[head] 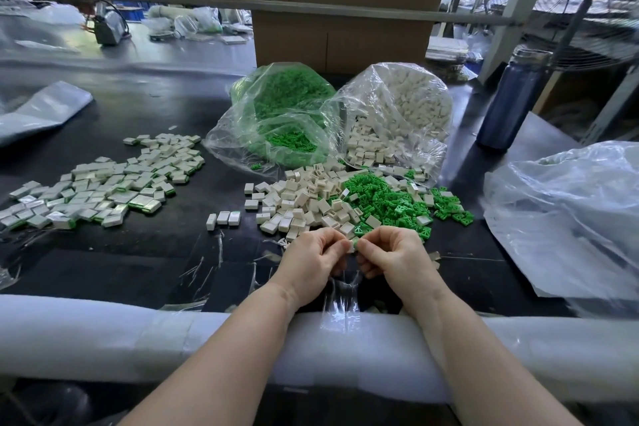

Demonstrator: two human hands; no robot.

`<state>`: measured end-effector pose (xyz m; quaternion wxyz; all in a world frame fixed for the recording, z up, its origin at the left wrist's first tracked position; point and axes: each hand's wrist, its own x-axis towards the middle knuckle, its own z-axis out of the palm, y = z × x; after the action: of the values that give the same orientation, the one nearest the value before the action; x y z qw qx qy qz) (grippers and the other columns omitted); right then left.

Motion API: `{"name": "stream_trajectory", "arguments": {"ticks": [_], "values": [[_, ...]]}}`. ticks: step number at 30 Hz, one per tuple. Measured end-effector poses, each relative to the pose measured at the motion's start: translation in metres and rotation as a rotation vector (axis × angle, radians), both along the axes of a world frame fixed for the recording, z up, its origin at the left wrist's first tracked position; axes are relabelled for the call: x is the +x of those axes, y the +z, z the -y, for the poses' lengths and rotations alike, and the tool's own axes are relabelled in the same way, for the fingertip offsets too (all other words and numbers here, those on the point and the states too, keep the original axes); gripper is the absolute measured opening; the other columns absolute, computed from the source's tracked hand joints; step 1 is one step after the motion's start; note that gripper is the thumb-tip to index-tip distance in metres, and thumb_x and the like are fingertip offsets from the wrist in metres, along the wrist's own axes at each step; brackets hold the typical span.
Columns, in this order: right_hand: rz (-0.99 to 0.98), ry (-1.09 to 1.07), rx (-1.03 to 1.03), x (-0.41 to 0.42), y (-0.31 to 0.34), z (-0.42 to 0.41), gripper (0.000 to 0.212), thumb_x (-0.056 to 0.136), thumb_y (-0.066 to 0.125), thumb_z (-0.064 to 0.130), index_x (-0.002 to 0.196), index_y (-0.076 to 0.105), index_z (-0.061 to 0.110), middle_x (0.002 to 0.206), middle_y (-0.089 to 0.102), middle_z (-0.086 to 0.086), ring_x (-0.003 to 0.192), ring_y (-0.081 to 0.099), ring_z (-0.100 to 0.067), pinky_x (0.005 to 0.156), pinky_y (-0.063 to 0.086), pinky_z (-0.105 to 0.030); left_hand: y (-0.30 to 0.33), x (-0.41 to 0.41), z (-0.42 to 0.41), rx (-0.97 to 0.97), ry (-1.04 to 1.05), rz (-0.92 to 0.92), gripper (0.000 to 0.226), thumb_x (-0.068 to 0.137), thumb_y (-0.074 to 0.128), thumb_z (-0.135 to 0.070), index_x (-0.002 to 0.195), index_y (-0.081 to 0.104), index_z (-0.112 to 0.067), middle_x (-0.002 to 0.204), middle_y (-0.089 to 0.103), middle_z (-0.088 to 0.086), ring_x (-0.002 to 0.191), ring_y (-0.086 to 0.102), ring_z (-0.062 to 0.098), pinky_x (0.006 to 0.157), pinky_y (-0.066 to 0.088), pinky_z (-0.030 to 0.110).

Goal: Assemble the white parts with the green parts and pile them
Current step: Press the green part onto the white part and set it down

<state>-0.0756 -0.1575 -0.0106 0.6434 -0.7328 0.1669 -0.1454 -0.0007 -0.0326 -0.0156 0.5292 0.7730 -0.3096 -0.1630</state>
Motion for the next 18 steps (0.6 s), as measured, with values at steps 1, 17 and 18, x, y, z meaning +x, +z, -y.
{"name": "stream_trajectory", "arguments": {"ticks": [1,17,18], "values": [[-0.003,0.003,-0.007,-0.0003,0.0003,0.0000,0.017,0.087,0.060,0.000,0.071,0.062,0.005,0.055,0.061,-0.002,0.045,0.056,-0.007,0.045,0.046,-0.016,0.0002,-0.0002,-0.0001,0.003,-0.003,-0.003,0.013,0.092,0.055,-0.016,0.082,0.062,-0.014,0.064,0.058,-0.002,0.059,0.052,0.011,0.067,0.047,0.029],[0.117,-0.045,0.062,0.0007,-0.0008,0.0002,0.009,0.082,0.067,0.002,0.074,0.064,0.002,0.055,0.065,-0.001,0.048,0.061,-0.008,0.046,0.049,-0.017,0.0006,-0.0032,0.0013,-0.122,-0.005,-0.038,0.016,0.088,0.060,-0.009,0.098,0.069,-0.018,0.072,0.065,-0.008,0.060,0.059,-0.002,0.064,0.049,0.013],[0.121,-0.033,0.060,0.0003,-0.0007,-0.0001,0.010,0.082,0.067,0.002,0.072,0.064,0.004,0.055,0.065,-0.001,0.048,0.062,-0.008,0.046,0.049,-0.017,0.0007,-0.0033,0.0012,-0.129,-0.002,-0.050,0.016,0.088,0.061,-0.008,0.095,0.069,-0.020,0.071,0.065,-0.006,0.059,0.058,-0.001,0.064,0.050,0.015]]}}
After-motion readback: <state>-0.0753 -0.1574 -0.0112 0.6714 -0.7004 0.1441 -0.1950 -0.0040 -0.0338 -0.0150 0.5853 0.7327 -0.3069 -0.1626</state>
